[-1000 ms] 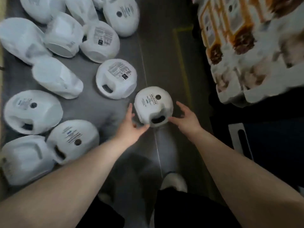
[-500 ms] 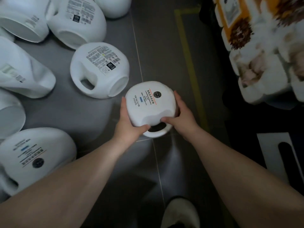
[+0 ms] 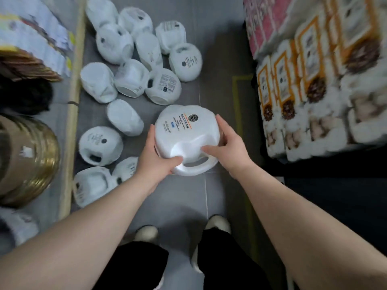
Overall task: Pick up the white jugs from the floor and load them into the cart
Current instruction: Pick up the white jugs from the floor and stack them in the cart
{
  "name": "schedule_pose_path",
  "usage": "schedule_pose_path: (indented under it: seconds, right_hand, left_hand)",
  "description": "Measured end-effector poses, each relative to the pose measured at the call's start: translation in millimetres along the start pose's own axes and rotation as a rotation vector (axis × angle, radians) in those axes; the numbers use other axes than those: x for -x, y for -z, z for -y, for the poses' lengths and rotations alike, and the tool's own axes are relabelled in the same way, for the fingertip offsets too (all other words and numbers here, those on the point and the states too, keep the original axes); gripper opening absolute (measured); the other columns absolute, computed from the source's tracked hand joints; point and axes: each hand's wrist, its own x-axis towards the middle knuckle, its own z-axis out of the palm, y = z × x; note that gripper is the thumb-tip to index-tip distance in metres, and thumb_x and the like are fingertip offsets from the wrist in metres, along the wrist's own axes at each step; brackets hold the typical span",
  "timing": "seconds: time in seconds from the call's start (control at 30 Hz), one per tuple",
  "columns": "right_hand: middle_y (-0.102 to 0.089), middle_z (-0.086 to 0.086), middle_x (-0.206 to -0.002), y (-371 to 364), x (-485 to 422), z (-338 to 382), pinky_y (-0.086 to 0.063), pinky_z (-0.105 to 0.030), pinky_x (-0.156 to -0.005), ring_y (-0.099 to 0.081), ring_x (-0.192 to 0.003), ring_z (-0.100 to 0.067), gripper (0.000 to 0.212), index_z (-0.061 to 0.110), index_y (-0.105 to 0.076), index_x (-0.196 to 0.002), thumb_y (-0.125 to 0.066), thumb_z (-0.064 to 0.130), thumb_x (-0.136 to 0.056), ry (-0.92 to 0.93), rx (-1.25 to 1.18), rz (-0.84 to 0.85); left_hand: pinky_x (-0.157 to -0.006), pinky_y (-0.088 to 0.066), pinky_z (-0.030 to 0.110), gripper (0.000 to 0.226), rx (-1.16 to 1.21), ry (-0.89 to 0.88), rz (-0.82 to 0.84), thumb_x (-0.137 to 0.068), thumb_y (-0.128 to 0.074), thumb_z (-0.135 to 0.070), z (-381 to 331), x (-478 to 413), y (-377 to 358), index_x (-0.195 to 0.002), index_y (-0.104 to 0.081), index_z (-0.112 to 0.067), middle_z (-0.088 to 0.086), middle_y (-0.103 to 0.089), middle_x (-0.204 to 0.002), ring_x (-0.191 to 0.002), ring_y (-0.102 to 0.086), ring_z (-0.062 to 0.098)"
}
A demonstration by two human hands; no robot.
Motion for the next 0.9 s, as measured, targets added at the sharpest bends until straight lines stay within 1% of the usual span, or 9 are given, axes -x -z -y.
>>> schedule_pose_path:
  seconds: [0.1, 0.17, 0.27, 0.37, 0.5, 0.6, 0.67, 0.77, 0.9]
  right_hand:
    - [-0.052, 0.021, -0.124, -2.7, 56.8, 82.9, -0.05, -0.03, -0.097, -0.052, -0.118, -0.008, 0.095, 0.037, -0.031, -0.148, -0.079, 0.006, -0.072, 0.057, 0.037, 0.025]
    - [-0.053, 0.018, -0.13, -8.2, 91.0, 129.9, -0.049, -0.033, -0.1, -0.053, -0.12, -0.009, 0.096, 0.038, -0.031, -0.148, -0.08, 0.009, -0.071, 0.101, 0.059, 0.017]
    - [-0.053, 0.015, -0.134, -23.1, 133.0, 187.1, -0.049, -0.037, -0.101, -0.053, -0.121, -0.01, 0.095, 0.038, -0.032, -0.148, -0.08, 0.011, -0.07, 0.158, 0.083, 0.015]
    - [-0.052, 0.011, -0.135, -42.3, 161.5, 231.4, -0.052, -0.038, -0.098, -0.054, -0.12, -0.013, 0.094, 0.037, -0.034, -0.147, -0.079, 0.012, -0.069, 0.211, 0.1, 0.041]
    - [-0.051, 0.006, -0.135, -68.9, 183.0, 273.7, -0.048, -0.035, -0.1, -0.053, -0.118, -0.014, 0.093, 0.033, -0.033, -0.149, -0.079, 0.011, -0.071, 0.332, 0.139, 0.097]
    - [-0.05, 0.011, -0.13, -87.1, 190.4, 296.2, -0.046, -0.028, -0.097, -0.052, -0.116, -0.011, 0.092, 0.031, -0.033, -0.149, -0.078, 0.009, -0.073, 0.4, 0.162, 0.188]
    - [-0.052, 0.01, -0.129, -97.7, 190.8, 309.2, -0.048, -0.029, -0.097, -0.054, -0.115, -0.011, 0.09, 0.031, -0.034, -0.149, -0.078, 0.01, -0.073, 0.447, 0.172, 0.264]
    - [-0.05, 0.014, -0.131, -112.9, 191.3, 327.7, -0.046, -0.015, -0.095, -0.051, -0.118, -0.007, 0.087, 0.027, -0.035, -0.149, -0.078, 0.008, -0.075, 0.517, 0.197, 0.422]
    - [-0.055, 0.012, -0.129, -132.0, 197.8, 345.8, -0.048, -0.037, -0.102, -0.055, -0.117, -0.011, 0.088, 0.029, -0.037, -0.149, -0.08, 0.011, -0.073, 0.632, 0.287, 0.647]
  left_hand:
    - [-0.095, -0.051, 0.052, 0.109, -0.023, -0.056, -0.048, -0.071, -0.077, 0.004, -67.0, 61.7, 37.5, -0.151, -0.016, -0.038, -0.013, -0.044, -0.145, -0.129, -0.048, 0.016]
    - [-0.099, -0.048, 0.054, 0.118, -0.074, -0.079, -0.069, -0.063, -0.085, -0.008, -101.0, 99.5, 64.4, -0.149, -0.013, -0.045, -0.017, -0.042, -0.144, -0.13, -0.048, 0.016]
    - [-0.096, -0.05, 0.055, 0.13, -0.11, -0.097, -0.094, -0.043, -0.09, -0.031, -142.6, 147.2, 102.4, -0.143, -0.012, -0.057, -0.022, -0.042, -0.141, -0.128, -0.048, 0.016]
    - [-0.095, -0.05, 0.055, 0.134, -0.089, -0.127, -0.152, -0.036, -0.091, -0.039, -170.7, 184.2, 135.3, -0.141, -0.011, -0.06, -0.019, -0.041, -0.142, -0.128, -0.048, 0.018]
    - [-0.08, -0.057, 0.055, 0.13, -0.045, -0.2, -0.259, -0.05, -0.093, -0.019, -191.6, 224.6, 170.2, -0.147, -0.013, -0.048, -0.018, -0.042, -0.136, -0.121, -0.052, 0.017]
    - [-0.07, -0.059, 0.055, 0.122, 0.012, -0.204, -0.36, -0.057, -0.089, -0.011, -195.4, 247.7, 190.5, -0.145, -0.016, -0.051, -0.018, -0.043, -0.135, -0.116, -0.053, 0.016]
    - [-0.081, -0.057, 0.054, 0.124, 0.04, -0.198, -0.444, -0.051, -0.088, -0.019, -197.2, 263.1, 200.2, -0.143, -0.014, -0.056, -0.019, -0.043, -0.135, -0.122, -0.049, 0.018]
    - [-0.088, -0.053, 0.055, 0.121, 0.08, -0.195, -0.597, -0.043, -0.085, -0.032, -195.5, 286.7, 205.9, -0.139, -0.016, -0.061, -0.018, -0.045, -0.136, -0.124, -0.049, 0.02]
    - [-0.082, -0.055, 0.057, 0.12, 0.136, -0.176, -0.856, -0.04, -0.084, -0.041, -183.8, 323.0, 195.4, -0.14, -0.019, -0.058, -0.016, -0.046, -0.138, -0.12, -0.053, 0.024]
